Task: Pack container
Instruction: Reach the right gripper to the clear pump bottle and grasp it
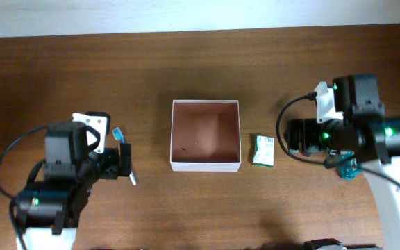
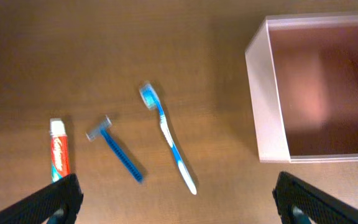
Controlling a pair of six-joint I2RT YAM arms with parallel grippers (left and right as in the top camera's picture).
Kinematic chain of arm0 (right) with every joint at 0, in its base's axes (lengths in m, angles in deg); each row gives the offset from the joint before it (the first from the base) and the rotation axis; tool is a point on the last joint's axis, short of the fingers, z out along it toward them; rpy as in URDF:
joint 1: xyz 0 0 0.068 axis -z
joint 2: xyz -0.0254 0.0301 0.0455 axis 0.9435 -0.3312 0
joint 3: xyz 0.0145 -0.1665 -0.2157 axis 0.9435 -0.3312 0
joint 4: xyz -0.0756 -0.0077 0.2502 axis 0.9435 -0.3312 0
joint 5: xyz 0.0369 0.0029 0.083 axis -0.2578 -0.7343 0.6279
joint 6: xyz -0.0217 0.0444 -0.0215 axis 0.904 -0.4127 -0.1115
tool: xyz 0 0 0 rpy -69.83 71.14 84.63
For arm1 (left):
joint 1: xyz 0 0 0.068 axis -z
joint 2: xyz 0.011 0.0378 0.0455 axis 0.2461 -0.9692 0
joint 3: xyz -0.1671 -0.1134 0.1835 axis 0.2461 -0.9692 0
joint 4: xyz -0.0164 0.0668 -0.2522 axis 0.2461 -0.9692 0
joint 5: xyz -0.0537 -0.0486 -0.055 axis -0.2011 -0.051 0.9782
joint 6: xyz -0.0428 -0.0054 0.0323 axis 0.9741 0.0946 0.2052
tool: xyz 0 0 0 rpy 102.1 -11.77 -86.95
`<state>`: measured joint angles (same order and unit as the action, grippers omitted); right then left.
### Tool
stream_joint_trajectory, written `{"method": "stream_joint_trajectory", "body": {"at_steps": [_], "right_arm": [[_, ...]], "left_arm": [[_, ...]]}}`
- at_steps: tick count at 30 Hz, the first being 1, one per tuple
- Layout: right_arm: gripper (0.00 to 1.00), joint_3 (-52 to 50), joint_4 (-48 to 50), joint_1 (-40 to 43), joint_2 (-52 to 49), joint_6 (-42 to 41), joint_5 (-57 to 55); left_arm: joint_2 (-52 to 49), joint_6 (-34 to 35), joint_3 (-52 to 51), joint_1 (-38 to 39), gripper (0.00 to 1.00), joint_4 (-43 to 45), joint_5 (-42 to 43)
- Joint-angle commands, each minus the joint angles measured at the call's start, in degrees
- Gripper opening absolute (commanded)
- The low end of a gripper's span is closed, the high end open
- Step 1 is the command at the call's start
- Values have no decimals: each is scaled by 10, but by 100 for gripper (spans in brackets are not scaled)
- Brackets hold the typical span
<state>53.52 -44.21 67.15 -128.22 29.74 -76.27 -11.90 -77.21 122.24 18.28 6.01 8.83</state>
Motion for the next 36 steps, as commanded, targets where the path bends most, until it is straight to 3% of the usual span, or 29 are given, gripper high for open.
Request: {"method": "stream_joint_trajectory", "body": {"at_steps": [1, 5, 13, 26, 36], "right_arm": [[98, 26, -11, 3, -24, -2, -12], [98, 33, 5, 33, -24, -46, -14], [98, 60, -3, 173, -92, -31, -14], [98, 60, -4, 174, -277, -30, -15], [98, 60, 21, 174, -322, -27, -17]], "left_arm": [[-28, 4, 20, -3, 99, -11, 41], [-33, 4, 20, -3, 99, -11, 46], [-33, 4, 20, -3, 100, -10, 44], [-33, 3, 20, -3, 99, -11, 44], [-33, 3, 20, -3, 99, -11, 44]]}}
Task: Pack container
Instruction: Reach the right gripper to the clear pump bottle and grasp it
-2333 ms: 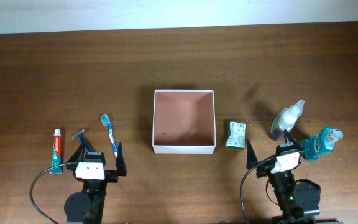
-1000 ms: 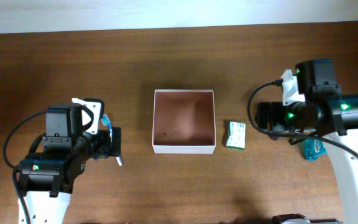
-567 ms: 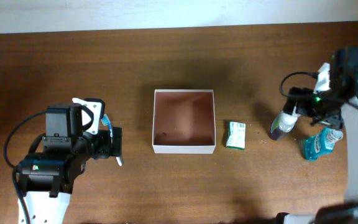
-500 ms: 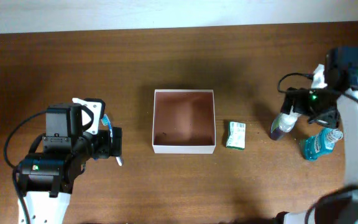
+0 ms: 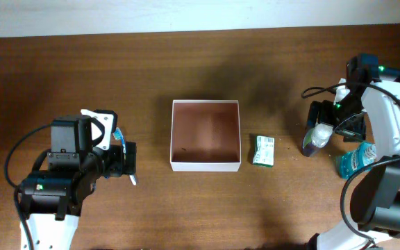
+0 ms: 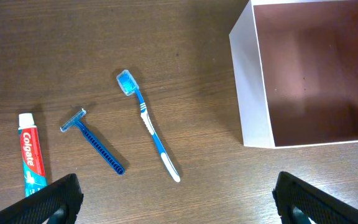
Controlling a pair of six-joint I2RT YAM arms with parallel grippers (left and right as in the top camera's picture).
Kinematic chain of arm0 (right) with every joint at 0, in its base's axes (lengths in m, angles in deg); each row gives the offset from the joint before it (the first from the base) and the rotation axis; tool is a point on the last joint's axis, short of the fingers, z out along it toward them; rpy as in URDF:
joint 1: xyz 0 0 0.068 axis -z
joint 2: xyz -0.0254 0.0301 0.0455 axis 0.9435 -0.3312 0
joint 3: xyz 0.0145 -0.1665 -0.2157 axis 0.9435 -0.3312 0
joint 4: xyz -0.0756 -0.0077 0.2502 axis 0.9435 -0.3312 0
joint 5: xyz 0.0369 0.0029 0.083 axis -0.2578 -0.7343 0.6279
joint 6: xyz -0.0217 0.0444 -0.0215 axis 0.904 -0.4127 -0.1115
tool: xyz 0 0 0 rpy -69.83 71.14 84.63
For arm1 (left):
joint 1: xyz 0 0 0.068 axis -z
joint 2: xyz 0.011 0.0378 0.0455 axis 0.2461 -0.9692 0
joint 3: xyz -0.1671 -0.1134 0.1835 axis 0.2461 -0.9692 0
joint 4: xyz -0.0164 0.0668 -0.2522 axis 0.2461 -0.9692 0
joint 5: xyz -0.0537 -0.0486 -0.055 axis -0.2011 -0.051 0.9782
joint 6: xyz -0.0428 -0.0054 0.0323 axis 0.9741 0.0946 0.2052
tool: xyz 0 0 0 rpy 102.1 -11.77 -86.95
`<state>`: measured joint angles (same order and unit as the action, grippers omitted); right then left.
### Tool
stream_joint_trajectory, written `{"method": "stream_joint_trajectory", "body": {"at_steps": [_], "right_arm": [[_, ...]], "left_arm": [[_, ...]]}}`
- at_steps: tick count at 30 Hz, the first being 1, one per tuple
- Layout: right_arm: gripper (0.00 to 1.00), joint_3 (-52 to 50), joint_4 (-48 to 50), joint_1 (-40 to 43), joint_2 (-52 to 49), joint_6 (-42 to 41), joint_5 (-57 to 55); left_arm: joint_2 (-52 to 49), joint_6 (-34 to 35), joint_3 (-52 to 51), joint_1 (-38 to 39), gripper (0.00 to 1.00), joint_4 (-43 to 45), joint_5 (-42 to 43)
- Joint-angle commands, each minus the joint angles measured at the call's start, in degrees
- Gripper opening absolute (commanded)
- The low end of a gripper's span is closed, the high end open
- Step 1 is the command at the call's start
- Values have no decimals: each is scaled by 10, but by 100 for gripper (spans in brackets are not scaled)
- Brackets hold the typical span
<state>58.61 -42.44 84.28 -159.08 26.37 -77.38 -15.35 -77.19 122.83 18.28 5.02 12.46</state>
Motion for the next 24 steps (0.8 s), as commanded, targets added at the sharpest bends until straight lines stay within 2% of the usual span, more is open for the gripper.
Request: {"method": "stream_joint_trajectory", "body": {"at_steps": [1, 7, 10, 13, 16, 24], "right_arm": [[98, 9, 6, 3, -14, 9, -5], [99, 9, 10, 3, -14, 9, -5], [92, 9, 11, 3, -14, 8, -5], [78, 9, 10, 3, -14, 8, -5], [70, 9, 10, 3, -14, 8, -5], [69, 8, 8, 3, -16, 9, -6]], "left_arm": [[2, 3, 14, -3, 99, -1, 8], [2, 3, 14, -3, 99, -1, 8], [2, 3, 14, -3, 99, -1, 8], [2, 3, 14, -3, 100, -1, 8], [2, 3, 14, -3, 99, -1, 8], [2, 3, 14, -3, 99, -4, 8]]}}
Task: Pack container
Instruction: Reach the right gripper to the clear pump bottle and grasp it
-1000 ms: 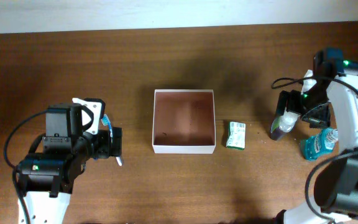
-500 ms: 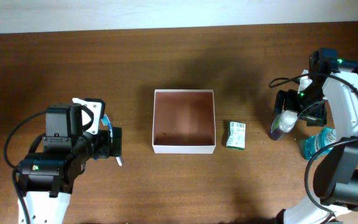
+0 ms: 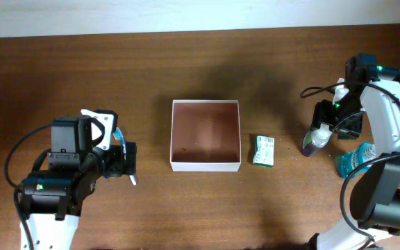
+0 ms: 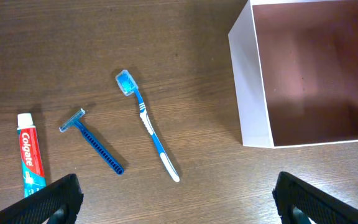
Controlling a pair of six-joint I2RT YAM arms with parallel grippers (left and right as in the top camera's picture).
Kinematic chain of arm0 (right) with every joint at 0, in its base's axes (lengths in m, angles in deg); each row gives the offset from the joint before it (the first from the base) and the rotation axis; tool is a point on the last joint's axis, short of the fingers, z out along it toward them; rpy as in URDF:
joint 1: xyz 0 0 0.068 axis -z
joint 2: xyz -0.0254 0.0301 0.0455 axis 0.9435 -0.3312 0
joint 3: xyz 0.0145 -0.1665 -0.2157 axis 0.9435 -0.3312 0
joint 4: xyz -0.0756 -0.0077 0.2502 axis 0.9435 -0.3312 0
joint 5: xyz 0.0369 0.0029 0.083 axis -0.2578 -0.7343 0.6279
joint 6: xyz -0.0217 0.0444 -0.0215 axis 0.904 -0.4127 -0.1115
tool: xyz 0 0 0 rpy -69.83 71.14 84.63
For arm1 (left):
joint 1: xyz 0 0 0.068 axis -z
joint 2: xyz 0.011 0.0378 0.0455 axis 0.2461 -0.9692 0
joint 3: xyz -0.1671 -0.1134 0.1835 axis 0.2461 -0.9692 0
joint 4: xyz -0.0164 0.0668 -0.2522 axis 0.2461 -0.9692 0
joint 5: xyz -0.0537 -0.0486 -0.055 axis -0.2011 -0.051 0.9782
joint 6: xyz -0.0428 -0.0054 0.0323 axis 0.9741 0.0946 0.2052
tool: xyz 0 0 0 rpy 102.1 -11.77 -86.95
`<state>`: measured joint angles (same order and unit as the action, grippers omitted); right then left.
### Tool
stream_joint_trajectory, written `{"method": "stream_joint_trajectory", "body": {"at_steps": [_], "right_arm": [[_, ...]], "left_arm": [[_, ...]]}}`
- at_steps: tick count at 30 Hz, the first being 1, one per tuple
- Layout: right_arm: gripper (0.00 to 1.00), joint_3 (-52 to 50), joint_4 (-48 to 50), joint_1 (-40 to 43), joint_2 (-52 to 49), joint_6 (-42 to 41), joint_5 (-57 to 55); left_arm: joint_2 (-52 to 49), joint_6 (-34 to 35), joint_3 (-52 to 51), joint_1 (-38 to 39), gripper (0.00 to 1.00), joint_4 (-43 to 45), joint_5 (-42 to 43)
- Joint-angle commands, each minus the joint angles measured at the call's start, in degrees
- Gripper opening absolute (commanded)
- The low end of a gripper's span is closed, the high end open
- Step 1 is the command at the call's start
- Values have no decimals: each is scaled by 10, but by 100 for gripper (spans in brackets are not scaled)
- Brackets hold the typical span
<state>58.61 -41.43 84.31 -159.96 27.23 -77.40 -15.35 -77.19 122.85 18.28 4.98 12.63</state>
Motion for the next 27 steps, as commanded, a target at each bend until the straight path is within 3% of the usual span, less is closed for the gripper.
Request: {"method": "stream_joint_trajectory", "body": {"at_steps": [1, 22, 27], "right_arm": [[69, 7, -2, 2, -7, 0, -5], [49, -26, 13, 2, -7, 0, -5], [48, -26, 15, 2, -7, 0, -5]], "left_arm": [[2, 3, 14, -3, 99, -3, 7], [2, 3, 14, -3, 99, -3, 7], [2, 3, 14, -3, 99, -5, 7]]}}
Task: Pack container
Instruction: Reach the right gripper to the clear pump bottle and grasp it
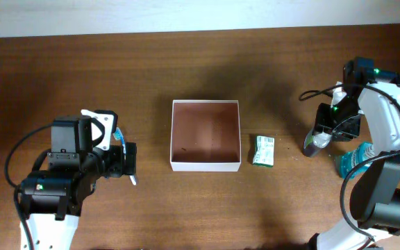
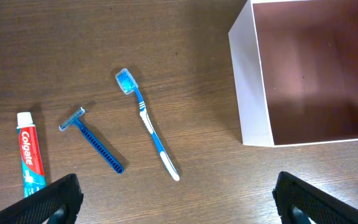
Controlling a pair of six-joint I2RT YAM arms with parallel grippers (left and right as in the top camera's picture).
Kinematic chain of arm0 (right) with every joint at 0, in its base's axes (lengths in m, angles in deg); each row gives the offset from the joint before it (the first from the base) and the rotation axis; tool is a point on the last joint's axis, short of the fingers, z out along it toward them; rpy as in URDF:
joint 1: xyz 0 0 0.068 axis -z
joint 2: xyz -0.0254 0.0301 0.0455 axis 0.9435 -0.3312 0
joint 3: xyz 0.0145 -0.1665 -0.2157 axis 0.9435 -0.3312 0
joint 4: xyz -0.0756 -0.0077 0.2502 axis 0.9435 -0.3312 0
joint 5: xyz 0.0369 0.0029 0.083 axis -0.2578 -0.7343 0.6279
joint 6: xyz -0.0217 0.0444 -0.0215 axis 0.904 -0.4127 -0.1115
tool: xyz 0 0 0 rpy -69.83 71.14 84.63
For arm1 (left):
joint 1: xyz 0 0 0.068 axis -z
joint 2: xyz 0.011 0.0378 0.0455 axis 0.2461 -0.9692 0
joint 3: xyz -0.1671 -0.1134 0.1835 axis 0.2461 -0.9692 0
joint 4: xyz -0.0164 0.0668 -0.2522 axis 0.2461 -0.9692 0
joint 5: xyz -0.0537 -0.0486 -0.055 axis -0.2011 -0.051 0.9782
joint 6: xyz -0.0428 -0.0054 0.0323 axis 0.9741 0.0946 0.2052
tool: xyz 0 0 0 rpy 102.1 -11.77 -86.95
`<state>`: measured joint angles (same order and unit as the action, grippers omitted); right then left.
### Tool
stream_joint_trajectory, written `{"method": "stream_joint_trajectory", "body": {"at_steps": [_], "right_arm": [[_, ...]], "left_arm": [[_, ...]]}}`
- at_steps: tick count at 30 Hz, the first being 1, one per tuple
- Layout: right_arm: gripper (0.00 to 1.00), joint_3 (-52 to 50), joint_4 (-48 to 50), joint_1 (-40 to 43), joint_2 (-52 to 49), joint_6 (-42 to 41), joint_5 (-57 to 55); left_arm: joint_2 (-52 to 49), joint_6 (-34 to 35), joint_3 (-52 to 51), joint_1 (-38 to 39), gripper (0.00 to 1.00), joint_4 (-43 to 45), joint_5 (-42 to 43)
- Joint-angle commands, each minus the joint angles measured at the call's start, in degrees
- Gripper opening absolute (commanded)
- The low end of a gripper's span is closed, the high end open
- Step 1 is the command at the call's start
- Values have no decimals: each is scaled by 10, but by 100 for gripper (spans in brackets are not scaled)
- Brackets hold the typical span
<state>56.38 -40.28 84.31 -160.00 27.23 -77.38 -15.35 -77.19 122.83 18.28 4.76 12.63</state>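
The white box stands open at the table's middle, its brown inside bare; its near wall shows in the left wrist view. A blue toothbrush, a blue razor and a red-and-white toothpaste tube lie left of it. My left gripper hangs open above them, holding nothing. A green packet lies right of the box. My right gripper sits at a small clear bottle; the hold on it is hidden.
A teal bottle lies at the far right, partly under the right arm. Bare wood surrounds the box. The right arm's cable loops above the small bottle.
The right gripper has shifted slightly at the small bottle, which now shows a little lower and more covered. The left gripper and the things under it have not moved.
At first the right arm reached over the table just right of the green packet, and the left wrist view was blurred. Then the right gripper stood at the small bottle on the far right and the left gripper hung steady over the toothbrush. Both have stayed there.
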Motion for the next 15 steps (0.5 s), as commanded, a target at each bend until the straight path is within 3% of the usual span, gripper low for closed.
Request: {"method": "stream_joint_trajectory", "body": {"at_steps": [1, 12, 15], "right_arm": [[49, -3, 4, 2, -7, 0, -6], [43, -3, 10, 2, -7, 0, -6], [31, 0, 10, 2, -6, 0, -6]], "left_arm": [[2, 3, 14, -3, 99, -3, 6], [2, 3, 14, -3, 99, -3, 7], [2, 3, 14, -3, 99, -3, 6]]}}
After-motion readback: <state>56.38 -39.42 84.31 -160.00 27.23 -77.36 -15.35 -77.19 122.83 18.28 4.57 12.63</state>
